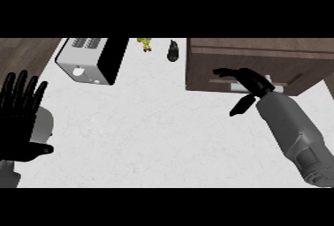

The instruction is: Pick up the cup, place it into the drawer and close the drawer

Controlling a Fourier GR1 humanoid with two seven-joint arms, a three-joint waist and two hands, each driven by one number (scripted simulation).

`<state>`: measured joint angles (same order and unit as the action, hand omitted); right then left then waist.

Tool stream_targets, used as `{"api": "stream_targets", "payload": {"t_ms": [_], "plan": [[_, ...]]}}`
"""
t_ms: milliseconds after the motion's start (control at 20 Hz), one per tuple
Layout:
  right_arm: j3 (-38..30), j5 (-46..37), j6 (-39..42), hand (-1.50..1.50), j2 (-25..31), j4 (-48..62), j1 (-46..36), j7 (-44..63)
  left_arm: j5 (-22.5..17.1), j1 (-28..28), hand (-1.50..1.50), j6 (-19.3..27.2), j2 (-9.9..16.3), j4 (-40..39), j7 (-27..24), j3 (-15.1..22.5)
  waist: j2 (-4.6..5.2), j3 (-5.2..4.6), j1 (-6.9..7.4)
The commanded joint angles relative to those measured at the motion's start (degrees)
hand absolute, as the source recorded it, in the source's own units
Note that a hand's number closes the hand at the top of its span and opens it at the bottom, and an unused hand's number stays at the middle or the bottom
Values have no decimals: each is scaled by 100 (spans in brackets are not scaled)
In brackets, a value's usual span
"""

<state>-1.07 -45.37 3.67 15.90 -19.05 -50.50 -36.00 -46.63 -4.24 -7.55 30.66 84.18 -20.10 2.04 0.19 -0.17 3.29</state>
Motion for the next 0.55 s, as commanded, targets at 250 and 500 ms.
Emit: {"api": "stream_targets", "payload": {"t_ms": [250, 500], "plan": [[-318, 30, -62, -150, 423, 821, -679, 320, 260, -278, -150, 139, -203, -119, 2, 136, 198, 40, 177], [-328, 25, -13, -150, 424, 944, -815, 288, 388, -288, -150, 61, -169, -230, -95, 102, 197, 36, 199]]}}
